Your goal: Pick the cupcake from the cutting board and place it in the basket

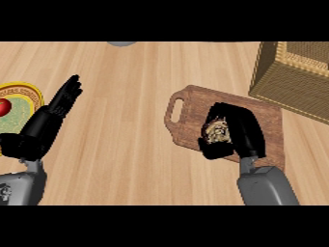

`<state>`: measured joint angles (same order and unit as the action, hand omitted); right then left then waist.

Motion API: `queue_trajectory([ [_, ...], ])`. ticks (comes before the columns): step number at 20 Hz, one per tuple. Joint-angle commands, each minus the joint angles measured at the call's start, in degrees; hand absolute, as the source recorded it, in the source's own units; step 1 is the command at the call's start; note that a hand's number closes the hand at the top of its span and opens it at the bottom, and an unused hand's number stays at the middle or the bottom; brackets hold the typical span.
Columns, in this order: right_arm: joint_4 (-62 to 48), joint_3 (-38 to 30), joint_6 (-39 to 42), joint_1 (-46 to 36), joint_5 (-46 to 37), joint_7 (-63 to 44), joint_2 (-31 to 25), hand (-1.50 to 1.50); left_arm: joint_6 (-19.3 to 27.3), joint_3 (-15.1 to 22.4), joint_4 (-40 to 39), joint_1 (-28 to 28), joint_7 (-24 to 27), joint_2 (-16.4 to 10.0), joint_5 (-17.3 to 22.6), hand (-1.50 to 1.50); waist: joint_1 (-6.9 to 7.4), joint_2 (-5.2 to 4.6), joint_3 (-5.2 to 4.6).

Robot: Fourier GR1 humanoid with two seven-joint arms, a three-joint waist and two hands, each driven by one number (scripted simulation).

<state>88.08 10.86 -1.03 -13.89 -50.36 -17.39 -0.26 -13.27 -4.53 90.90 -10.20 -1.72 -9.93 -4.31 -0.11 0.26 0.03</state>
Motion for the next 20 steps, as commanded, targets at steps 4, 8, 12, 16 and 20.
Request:
queue_trajectory([
  [4,20.45,1.64,-3.59,0.74,6.38,-7.46,0.25,1.50,-0.66,-2.04,-2.84,-1.90,0.95,-1.31,0.85,0.00,-0.95,-0.05,-0.07],
  [8,30.69,-2.86,1.19,1.45,8.02,-13.80,-2.33,1.50,-0.40,-0.01,3.86,0.66,-3.50,0.19,1.12,0.00,-0.39,-0.04,-0.03],
  [12,31.32,-5.76,5.94,-7.65,5.29,-24.16,-1.91,1.50,0.58,0.46,-0.44,-0.35,1.18,1.22,-0.78,0.00,-0.01,-0.21,-0.05],
  [16,30.00,-7.50,8.72,-12.77,1.01,-27.99,-5.15,1.50,-2.61,-0.88,2.03,3.75,1.39,-0.92,1.42,0.00,0.34,-0.17,-0.06],
  [20,20.16,-15.18,6.21,-20.37,4.19,-25.41,-6.96,1.50,-0.11,0.85,0.63,0.12,-0.63,1.10,-0.95,0.00,0.31,-0.31,-0.04],
])
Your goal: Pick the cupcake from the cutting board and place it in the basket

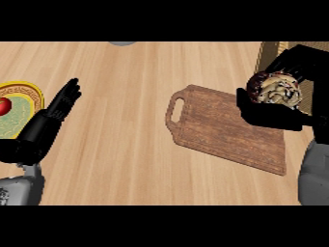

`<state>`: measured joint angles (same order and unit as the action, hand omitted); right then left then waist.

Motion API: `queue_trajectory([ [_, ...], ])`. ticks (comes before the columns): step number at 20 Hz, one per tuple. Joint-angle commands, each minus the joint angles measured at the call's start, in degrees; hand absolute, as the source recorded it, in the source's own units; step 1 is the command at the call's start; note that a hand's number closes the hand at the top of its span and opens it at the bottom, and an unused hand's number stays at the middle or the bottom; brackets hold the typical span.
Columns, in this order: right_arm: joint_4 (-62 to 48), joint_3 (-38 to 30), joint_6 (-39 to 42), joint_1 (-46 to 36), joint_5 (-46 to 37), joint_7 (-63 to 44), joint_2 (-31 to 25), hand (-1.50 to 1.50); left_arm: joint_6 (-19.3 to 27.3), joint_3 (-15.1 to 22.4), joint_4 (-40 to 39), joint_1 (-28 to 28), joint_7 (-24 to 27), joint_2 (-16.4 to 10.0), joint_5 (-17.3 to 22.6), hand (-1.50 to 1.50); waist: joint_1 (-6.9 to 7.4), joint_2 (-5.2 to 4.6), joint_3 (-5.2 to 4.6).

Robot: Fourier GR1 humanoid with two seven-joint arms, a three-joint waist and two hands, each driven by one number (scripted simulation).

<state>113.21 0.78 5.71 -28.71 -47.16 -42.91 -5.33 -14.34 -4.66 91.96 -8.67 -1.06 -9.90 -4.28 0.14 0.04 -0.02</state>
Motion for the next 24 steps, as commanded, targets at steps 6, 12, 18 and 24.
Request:
queue_trajectory([
  [6,-18.20,-11.02,-6.49,-12.98,-0.84,3.66,-6.09,1.50,-0.81,-0.42,0.92,-0.26,-0.23,-0.66,0.15,0.00,0.43,-0.14,0.02],
  [12,-32.23,-18.62,-13.90,-21.04,0.90,7.62,-10.75,1.50,0.60,1.11,0.66,-1.29,-1.94,1.34,-0.81,0.00,0.56,-0.23,0.03],
  [18,-47.61,-23.86,-20.26,-23.77,3.02,16.75,-16.78,1.50,1.59,0.56,-4.15,-4.16,1.22,1.56,-2.13,0.00,0.41,-0.45,0.03],
  [24,-60.03,-24.70,-22.45,-25.14,4.97,22.58,-19.78,1.50,-0.48,-0.61,-1.14,-0.92,0.78,0.24,-0.22,0.00,0.69,-0.28,0.03],
])
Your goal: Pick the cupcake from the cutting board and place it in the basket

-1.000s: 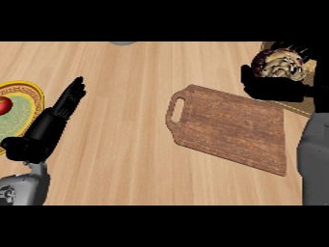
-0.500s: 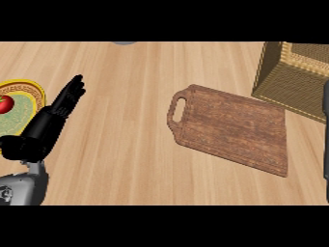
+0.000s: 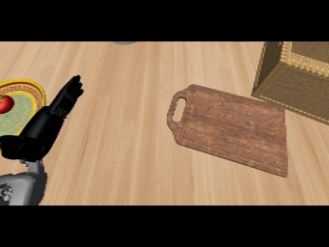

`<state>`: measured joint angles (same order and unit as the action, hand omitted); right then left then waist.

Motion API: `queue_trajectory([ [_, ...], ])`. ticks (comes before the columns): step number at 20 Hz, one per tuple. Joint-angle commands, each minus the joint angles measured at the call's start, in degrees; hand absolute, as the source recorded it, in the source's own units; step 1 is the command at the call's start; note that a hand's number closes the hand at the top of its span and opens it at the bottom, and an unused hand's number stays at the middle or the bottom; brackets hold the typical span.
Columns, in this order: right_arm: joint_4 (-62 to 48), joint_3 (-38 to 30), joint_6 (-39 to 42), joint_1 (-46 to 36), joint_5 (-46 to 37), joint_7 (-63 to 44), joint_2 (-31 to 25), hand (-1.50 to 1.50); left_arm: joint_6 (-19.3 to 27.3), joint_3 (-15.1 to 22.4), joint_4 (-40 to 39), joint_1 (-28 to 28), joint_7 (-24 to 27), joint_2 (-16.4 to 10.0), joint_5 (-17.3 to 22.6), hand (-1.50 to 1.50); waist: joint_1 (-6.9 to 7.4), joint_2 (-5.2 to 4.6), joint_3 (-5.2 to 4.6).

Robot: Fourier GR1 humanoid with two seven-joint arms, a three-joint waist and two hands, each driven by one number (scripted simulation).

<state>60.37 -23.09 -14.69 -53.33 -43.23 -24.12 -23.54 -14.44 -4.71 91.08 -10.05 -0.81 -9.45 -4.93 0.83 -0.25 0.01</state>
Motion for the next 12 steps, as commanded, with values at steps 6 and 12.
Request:
queue_trajectory([
  [6,-19.35,-4.06,-7.02,-2.12,4.47,15.86,-4.80,1.50,0.71,2.08,1.05,2.43,2.20,1.22,-2.24,0.00,0.63,-0.18,0.03],
  [12,-28.90,-6.72,-14.44,0.88,5.58,28.34,-7.37,1.50,-0.73,0.66,2.86,-1.57,-3.61,0.68,1.10,0.00,0.91,-0.42,0.09],
])
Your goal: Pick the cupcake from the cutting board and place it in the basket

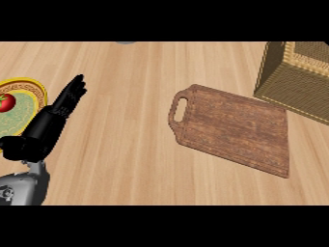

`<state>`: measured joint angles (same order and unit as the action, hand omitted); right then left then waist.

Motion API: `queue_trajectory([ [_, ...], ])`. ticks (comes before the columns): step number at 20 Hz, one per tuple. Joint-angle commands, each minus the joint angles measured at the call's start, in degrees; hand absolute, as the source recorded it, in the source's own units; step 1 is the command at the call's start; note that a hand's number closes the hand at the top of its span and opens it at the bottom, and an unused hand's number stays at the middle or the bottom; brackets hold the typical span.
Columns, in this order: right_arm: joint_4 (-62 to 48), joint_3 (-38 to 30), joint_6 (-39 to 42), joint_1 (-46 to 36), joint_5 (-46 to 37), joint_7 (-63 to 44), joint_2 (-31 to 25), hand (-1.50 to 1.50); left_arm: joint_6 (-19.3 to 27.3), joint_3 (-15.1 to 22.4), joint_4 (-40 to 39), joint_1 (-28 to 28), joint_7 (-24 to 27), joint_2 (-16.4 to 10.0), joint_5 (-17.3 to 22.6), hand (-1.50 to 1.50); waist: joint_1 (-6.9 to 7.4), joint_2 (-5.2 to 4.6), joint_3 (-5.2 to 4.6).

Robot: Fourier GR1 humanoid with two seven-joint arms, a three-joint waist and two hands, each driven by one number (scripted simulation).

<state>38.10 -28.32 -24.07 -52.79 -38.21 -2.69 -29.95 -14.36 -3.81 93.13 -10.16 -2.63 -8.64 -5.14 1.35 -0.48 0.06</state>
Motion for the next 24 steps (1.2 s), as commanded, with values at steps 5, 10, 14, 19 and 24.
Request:
queue_trajectory([
  [5,-9.36,-5.69,-10.27,-2.77,4.08,10.00,-3.22,1.50,0.06,0.15,-0.16,0.41,1.83,-0.35,-1.04,0.00,0.73,-0.29,0.05],
  [10,-17.24,-7.83,-6.81,-3.22,7.20,17.06,-7.61,-1.50,-1.44,-1.46,-1.21,-2.12,-0.71,-1.05,1.61,0.00,0.76,-0.42,0.07],
  [14,-19.43,-8.32,-6.71,-3.78,8.36,22.56,-8.06,-1.50,-0.92,-0.09,-1.67,-0.47,1.08,0.26,0.58,0.00,1.05,-0.55,0.09],
  [19,-18.79,-10.33,-3.53,-7.66,12.19,24.38,-8.85,-1.50,-0.68,-0.18,-1.07,-1.77,-0.25,0.10,0.42,0.00,0.76,-0.33,0.08],
  [24,-19.38,-13.36,-2.32,-9.42,16.39,20.46,-10.64,-1.50,1.06,0.27,-2.71,-0.70,1.90,0.95,-1.59,0.00,0.04,0.00,0.00],
])
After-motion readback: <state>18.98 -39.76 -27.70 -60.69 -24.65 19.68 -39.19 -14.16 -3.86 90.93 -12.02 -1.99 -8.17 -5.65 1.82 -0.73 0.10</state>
